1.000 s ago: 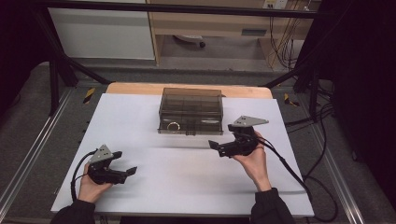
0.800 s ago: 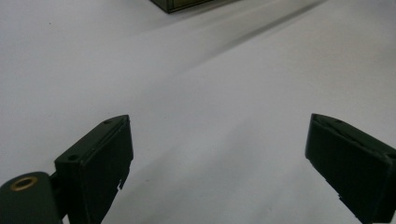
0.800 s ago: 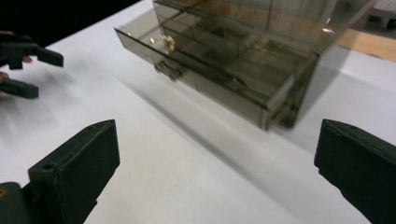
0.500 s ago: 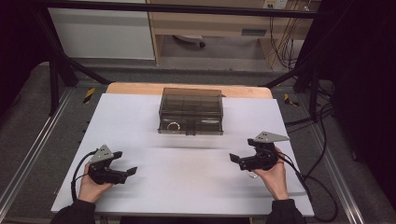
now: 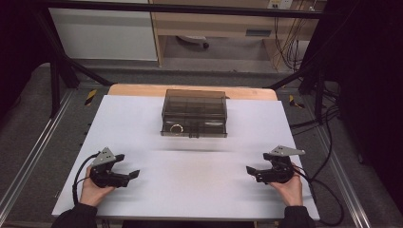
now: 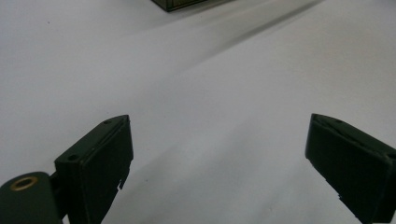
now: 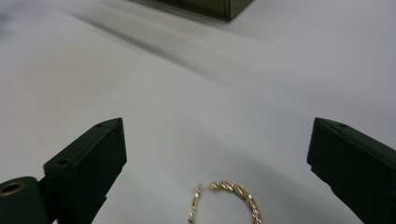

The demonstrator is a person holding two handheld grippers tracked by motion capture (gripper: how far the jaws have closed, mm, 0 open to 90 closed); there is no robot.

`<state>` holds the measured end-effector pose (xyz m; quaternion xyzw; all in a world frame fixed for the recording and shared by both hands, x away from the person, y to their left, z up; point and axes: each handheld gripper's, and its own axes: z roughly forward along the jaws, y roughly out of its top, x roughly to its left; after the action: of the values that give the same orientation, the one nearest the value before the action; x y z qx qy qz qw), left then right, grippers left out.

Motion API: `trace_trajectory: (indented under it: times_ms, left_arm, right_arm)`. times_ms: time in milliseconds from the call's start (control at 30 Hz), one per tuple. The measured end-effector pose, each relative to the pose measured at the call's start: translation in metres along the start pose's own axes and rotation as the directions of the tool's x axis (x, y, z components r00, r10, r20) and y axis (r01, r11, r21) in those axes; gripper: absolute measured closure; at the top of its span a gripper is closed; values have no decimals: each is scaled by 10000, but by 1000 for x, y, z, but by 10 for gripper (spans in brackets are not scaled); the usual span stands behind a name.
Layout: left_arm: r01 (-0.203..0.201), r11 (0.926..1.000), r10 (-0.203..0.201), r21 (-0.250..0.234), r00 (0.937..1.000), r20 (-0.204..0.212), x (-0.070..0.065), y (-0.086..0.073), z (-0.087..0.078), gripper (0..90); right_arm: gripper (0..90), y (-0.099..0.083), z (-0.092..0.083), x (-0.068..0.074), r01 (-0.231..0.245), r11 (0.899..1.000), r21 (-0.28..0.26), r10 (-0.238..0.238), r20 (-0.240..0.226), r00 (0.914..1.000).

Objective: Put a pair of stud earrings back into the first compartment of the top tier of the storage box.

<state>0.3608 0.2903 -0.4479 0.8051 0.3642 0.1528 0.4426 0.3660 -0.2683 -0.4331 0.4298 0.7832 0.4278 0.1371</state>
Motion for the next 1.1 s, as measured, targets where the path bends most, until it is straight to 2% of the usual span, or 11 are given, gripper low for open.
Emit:
trace_trajectory:
  times_ms: [67, 133, 267, 400, 433, 467, 533, 700, 800, 1100]
  left_arm:
    - [-13, 10000, 13, 1, 10000, 10, 0, 0, 0, 72]
    - [-23, 10000, 23, -3, 10000, 5, 0, 0, 0, 72]
    - [-8, 10000, 8, -13, 10000, 24, 0, 0, 0, 72]
    - [-23, 10000, 23, -3, 10000, 24, -1, 0, 0, 72]
    - [-23, 10000, 23, -3, 10000, 24, -1, 0, 0, 72]
    - [-14, 10000, 14, -11, 10000, 28, -1, 0, 0, 72]
    - [-7, 10000, 7, -9, 10000, 28, -1, 0, 0, 71]
    - [-12, 10000, 12, -13, 10000, 35, -1, 0, 0, 72]
    - [-11, 10000, 11, -9, 10000, 38, -1, 0, 0, 72]
    - [-21, 10000, 21, 22, 10000, 43, -1, 0, 0, 72]
  right_arm:
    - [148, -8, 0, -5, -8, 9996, 280, 6, 74, 10000]
    - [178, -10, -1, -6, 1, 9994, 347, -5, 121, 9999]
    - [355, -16, -3, -10, 177, 9980, 613, -193, 258, 9995]
    - [506, -20, -4, -13, 213, 9963, 836, -255, 492, 9985]
    - [506, -20, -4, -13, 213, 9963, 836, -255, 492, 9985]
    - [558, -22, -4, -13, 241, 9957, 891, -293, 574, 9979]
    - [573, -22, -4, -14, 226, 9954, 928, -285, 621, 9977]
    - [683, -24, -4, -16, -74, 9948, 1019, 1, 718, 9974]
    - [772, -25, -3, -15, 18, 9939, 1100, -93, 682, 9976]
    - [845, -24, -3, -12, 312, 9913, 1278, -413, 768, 9962]
